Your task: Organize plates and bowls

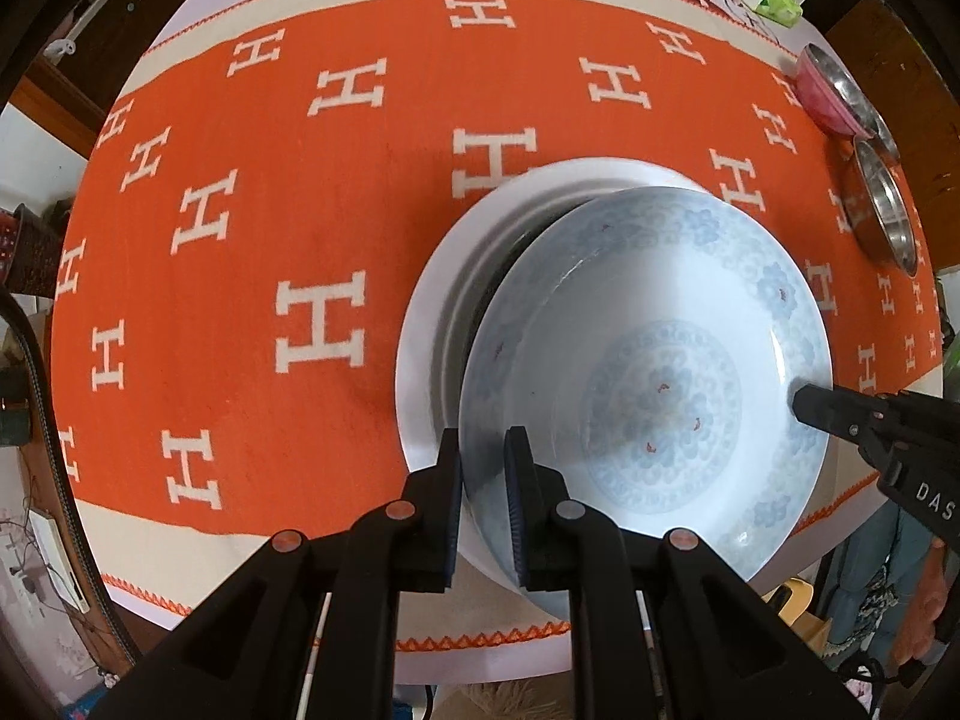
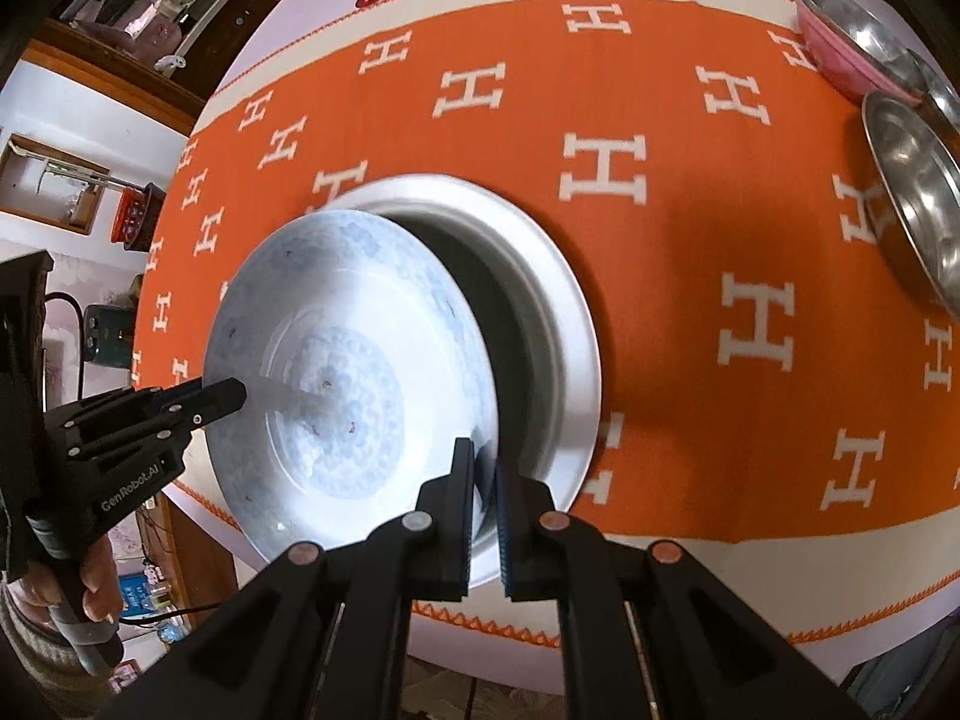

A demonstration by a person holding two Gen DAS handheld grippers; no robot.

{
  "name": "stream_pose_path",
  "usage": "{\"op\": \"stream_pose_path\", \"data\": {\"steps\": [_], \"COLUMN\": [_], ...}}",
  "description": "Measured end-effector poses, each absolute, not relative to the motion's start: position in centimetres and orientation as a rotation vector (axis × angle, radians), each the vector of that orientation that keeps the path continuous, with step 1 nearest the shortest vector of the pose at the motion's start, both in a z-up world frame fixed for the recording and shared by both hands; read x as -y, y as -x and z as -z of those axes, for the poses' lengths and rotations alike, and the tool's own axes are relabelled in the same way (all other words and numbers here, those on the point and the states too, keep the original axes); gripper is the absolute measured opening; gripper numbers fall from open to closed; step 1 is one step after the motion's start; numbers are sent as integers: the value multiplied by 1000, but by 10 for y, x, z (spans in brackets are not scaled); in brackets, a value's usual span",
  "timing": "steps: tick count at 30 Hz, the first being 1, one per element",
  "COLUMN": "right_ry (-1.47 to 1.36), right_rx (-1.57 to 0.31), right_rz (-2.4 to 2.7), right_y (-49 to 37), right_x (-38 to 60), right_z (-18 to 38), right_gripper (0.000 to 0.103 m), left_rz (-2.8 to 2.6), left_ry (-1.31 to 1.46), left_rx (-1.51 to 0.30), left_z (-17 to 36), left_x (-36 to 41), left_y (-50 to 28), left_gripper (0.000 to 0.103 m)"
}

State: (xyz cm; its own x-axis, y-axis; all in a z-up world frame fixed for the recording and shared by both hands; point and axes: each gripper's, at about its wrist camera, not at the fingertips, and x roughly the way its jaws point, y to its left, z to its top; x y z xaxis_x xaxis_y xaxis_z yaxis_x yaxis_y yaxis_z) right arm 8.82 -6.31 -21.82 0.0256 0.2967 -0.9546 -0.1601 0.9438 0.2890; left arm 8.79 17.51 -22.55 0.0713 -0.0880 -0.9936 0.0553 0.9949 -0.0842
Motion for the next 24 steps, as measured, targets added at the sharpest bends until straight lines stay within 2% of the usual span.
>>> {"op": "stream_pose_path", "data": {"steps": [24], "right_ry": [-82], "right_rx": [-1489], "right_rz": [-318], "right_y": [-93], "right_x": [62], "right_z": [232], "right_gripper": [7], "left_rz": [96], "left_ry": [3], "left_rx": [-1465], "left_z": [229], "left_x": [-170], "left_y": [-99], "left_gripper": [11]}}
